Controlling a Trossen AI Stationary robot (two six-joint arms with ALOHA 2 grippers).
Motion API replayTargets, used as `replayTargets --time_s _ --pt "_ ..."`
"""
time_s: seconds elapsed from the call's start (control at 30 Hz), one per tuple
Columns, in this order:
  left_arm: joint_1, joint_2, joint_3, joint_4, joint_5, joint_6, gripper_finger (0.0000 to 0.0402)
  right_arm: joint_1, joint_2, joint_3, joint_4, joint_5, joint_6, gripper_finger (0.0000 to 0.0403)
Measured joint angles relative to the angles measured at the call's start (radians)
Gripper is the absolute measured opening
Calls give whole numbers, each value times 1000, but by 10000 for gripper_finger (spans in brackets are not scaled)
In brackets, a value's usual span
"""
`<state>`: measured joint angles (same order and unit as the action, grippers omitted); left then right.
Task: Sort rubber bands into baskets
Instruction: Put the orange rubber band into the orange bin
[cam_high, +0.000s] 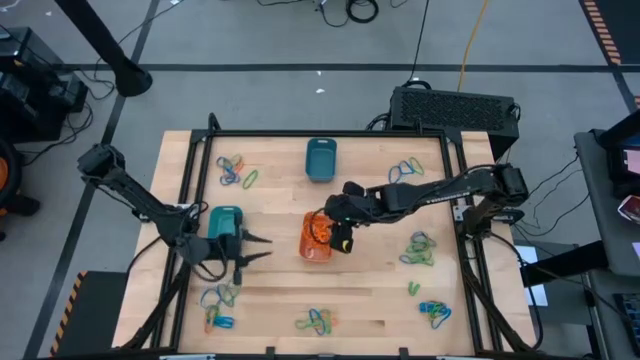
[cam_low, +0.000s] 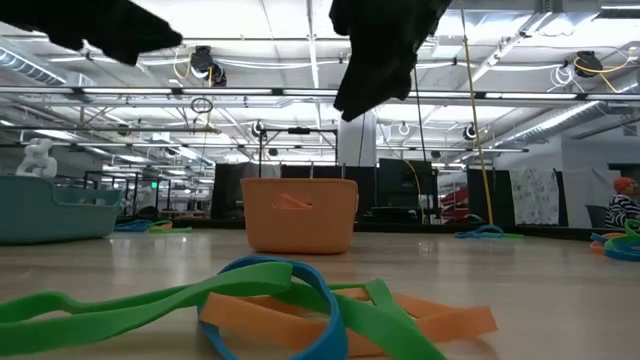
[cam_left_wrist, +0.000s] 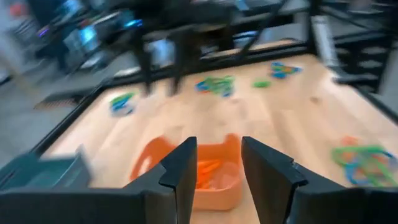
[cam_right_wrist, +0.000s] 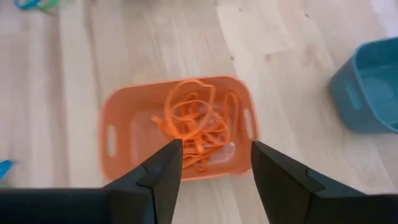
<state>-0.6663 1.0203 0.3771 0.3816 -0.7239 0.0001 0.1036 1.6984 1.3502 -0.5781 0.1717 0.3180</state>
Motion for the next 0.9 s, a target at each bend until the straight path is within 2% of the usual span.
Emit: replayTargets --time_s 0.13,0.2,0.27,0.43,0.53,0.67,0.8,0.9 --pt "49 0 0 -98 -128 -179 135 42 -1 0 0 8 16 183" --pt "85 0 0 -157 -141 -253 135 67 6 0 6 10 49 183" --pt "128 0 0 -199 -67 -280 135 101 11 0 4 8 80 183" --pt "211 0 0 -214 295 -231 135 213 19 1 60 5 111 183" --pt "219 5 0 -193 436 -200 135 283 37 0 135 5 75 183" --pt "214 24 0 -132 465 -195 135 360 90 1 206 -5 51 183" --pt "213 53 1 -74 503 -174 135 414 163 0 234 -84 110 183" --pt "212 75 1 -43 515 -174 135 447 223 0 244 -99 151 183"
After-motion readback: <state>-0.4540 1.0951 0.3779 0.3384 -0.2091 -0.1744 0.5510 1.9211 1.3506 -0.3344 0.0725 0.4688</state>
